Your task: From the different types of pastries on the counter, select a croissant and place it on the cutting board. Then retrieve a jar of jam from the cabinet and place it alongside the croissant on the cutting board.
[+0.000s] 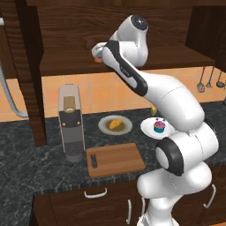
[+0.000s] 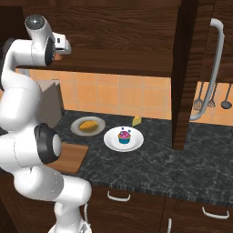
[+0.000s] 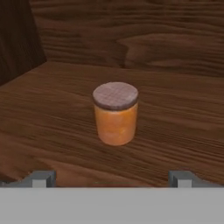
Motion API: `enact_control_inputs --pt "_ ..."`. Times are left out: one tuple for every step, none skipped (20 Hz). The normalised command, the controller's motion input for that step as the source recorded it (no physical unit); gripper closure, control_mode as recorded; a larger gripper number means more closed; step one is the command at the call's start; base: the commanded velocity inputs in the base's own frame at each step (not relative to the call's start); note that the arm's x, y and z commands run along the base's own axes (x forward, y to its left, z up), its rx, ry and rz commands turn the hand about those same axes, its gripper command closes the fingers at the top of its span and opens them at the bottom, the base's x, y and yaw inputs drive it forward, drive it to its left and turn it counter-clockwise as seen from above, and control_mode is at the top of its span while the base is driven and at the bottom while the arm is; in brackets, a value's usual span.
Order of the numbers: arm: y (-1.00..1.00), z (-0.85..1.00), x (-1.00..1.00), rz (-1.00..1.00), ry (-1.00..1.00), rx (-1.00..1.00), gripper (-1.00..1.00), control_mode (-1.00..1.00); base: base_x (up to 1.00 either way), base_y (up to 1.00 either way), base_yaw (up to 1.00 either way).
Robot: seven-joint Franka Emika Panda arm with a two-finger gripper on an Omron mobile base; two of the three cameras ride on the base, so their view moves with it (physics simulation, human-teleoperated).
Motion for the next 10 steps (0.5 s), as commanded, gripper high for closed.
enact_control_inputs --pt "0.0 0.0 0.71 0.0 0.02 0.0 -1.0 -1.0 0.0 0.0 0.0" --pt "0.06 0.0 0.64 0.0 0.03 0.0 -1.0 -1.0 0.0 0.0 0.0" --pt "0.14 0.0 0.51 0.0 0.01 0.0 -1.0 -1.0 0.0 0.0 0.0" --pt "0.18 0.0 0.08 0.0 0.0 0.0 -1.0 -1.0 0.0 0.0 0.0" --pt "0.26 -0.04 0.0 0.0 0.0 0.0 -1.0 -1.0 0.0 0.0 0.0" --pt "0.19 -0.03 0.0 0.0 0.01 0.0 -1.0 -1.0 0.0 0.0 0.0" --pt "0.16 0.0 0.21 0.0 0.02 0.0 -1.0 -1.0 0.0 0.0 0.0" --pt "0.17 0.0 0.54 0.0 0.05 0.0 -1.0 -1.0 0.0 0.0 0.0" --pt "0.14 0.0 0.77 0.0 0.07 0.0 -1.0 -1.0 0.0 0.0 0.0" --pt "0.14 0.0 0.78 0.0 0.07 0.0 -1.0 -1.0 0.0 0.0 0.0"
